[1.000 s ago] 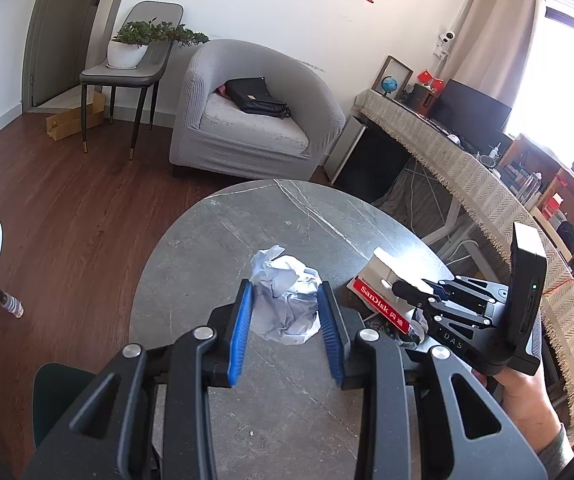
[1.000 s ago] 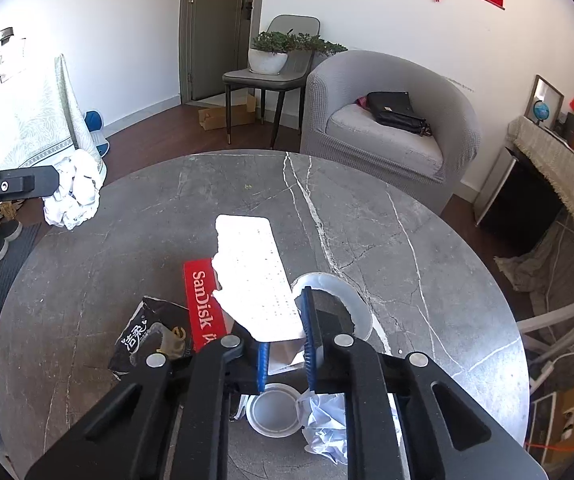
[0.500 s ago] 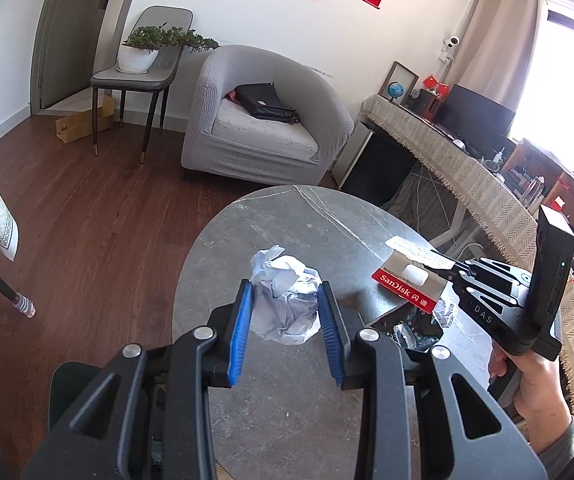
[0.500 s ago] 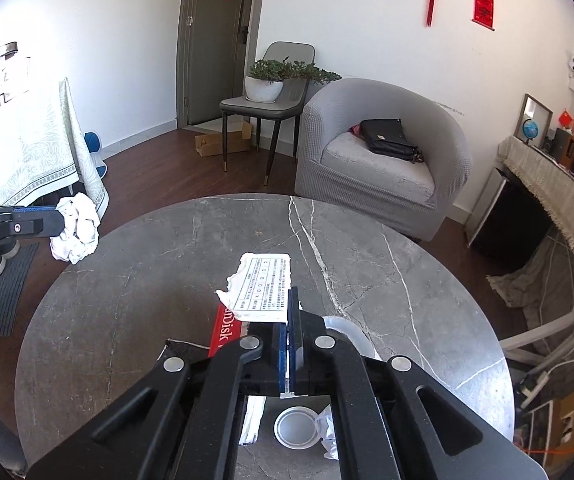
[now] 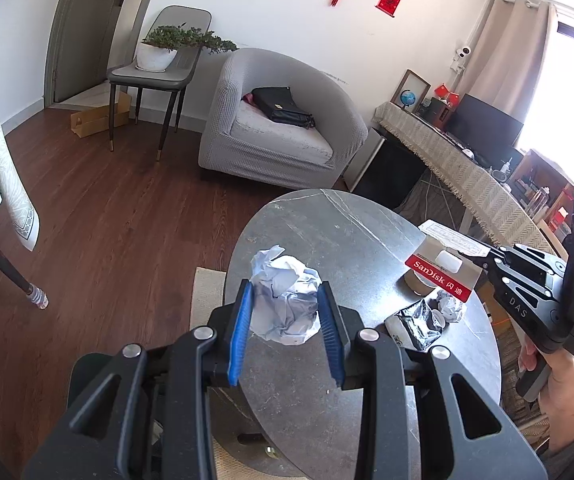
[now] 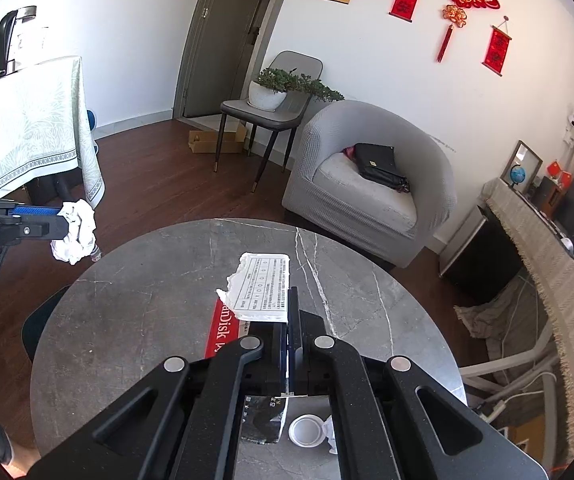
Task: Collect trash
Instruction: 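Carry the paper ball and SanDisk box over the green bin, then open the left tool to drop the paper ball into the bin, then open the right tool to drop the SanDisk box into the bin, then move both tools back to the table toward the black snack bag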
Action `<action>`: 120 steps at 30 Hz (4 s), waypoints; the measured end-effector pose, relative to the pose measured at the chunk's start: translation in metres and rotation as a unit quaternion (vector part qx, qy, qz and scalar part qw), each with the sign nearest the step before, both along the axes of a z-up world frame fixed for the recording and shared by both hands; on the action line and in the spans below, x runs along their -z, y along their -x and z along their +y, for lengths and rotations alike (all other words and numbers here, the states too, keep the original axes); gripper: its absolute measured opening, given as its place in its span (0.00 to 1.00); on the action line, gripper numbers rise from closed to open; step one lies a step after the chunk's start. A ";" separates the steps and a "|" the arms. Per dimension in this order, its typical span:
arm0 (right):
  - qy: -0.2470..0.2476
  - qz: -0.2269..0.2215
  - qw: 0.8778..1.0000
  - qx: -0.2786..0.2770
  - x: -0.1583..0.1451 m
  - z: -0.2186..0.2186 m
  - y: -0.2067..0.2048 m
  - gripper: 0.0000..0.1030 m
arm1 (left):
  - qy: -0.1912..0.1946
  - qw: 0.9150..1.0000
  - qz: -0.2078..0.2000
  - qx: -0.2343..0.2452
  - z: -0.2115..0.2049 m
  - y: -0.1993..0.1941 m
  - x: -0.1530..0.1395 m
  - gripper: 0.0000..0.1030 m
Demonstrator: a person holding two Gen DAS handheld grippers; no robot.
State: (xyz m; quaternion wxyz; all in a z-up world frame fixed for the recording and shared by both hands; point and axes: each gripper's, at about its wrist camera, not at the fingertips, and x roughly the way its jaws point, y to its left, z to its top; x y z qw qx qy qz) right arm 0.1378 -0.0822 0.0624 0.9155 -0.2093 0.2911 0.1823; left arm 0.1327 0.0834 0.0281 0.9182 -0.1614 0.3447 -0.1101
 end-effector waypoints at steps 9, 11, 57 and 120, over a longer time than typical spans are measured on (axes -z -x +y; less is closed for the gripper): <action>-0.074 0.055 0.996 -0.001 0.010 0.034 0.035 0.00 | -0.030 1.000 0.004 -0.008 0.017 0.015 0.005 0.34; -0.096 0.067 0.993 -0.002 0.013 0.040 0.040 0.00 | -0.037 0.999 0.005 -0.008 0.019 0.017 0.007 0.34; -0.102 0.165 0.975 -0.109 0.064 0.226 0.054 0.00 | -0.098 0.968 0.227 -0.030 0.142 0.053 0.164 0.42; -0.083 0.188 0.967 -0.150 0.075 0.228 0.079 0.49 | -0.021 0.993 -0.018 -0.110 0.134 0.067 -0.025 0.29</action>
